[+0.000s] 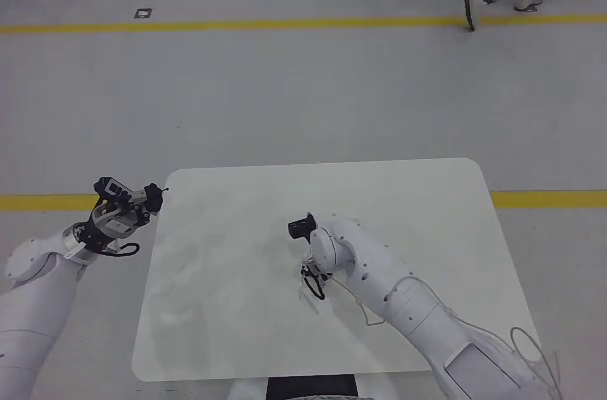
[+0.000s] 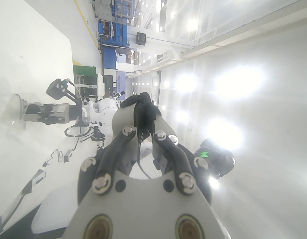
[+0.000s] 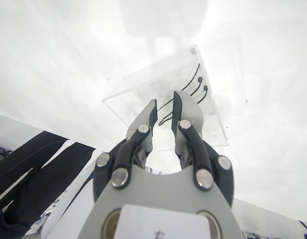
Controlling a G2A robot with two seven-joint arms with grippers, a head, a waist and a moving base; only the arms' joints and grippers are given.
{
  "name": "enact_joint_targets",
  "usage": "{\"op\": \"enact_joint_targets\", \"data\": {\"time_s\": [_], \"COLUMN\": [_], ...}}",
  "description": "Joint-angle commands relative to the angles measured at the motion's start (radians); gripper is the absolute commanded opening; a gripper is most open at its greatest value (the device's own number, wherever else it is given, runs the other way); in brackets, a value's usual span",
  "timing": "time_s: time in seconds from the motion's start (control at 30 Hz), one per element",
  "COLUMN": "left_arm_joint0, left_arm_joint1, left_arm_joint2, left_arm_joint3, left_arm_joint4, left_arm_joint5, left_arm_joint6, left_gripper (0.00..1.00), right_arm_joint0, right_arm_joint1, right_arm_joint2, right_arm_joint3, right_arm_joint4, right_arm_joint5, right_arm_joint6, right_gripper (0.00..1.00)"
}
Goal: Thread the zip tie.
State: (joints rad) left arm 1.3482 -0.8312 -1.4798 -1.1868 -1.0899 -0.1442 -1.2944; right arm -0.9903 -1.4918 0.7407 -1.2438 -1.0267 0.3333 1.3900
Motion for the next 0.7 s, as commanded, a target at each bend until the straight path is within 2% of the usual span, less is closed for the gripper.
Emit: {"op": "enact_joint_targets", "data": {"time_s": [0.0,0.47,0.6,0.67], "left_arm_joint0": [0.0,0.0,0.0,0.0], "left_arm_joint1": [0.0,0.0,0.0,0.0], "left_arm_joint2": [0.0,0.0,0.0,0.0], "left_arm_joint3": [0.0,0.0,0.0,0.0], "left_arm_joint4": [0.0,0.0,0.0,0.0], "left_arm_joint5": [0.0,0.0,0.0,0.0], "left_arm_joint6": [0.0,0.0,0.0,0.0], "left_gripper": [0.0,0.0,0.0,0.0], "right_arm_joint0": [0.004,0.02,0.018,0.018], "right_arm_joint1": [-0.002,-0.018,-0.022,-0.024], "right_arm_joint2": [-0.004,-0.02,-0.023,-0.024], "right_arm_joint3": [0.006,0.044,0.051,0.055], "right_arm_joint4": [-0.001,-0.018,-0.029,-0.034], "right_arm_joint5": [-0.001,0.007,0.007,0.007], "right_arm_joint6": [0.0,-0.008,-0.007,-0.006], "right_gripper": [0.14,0.18,0.16,0.12]}}
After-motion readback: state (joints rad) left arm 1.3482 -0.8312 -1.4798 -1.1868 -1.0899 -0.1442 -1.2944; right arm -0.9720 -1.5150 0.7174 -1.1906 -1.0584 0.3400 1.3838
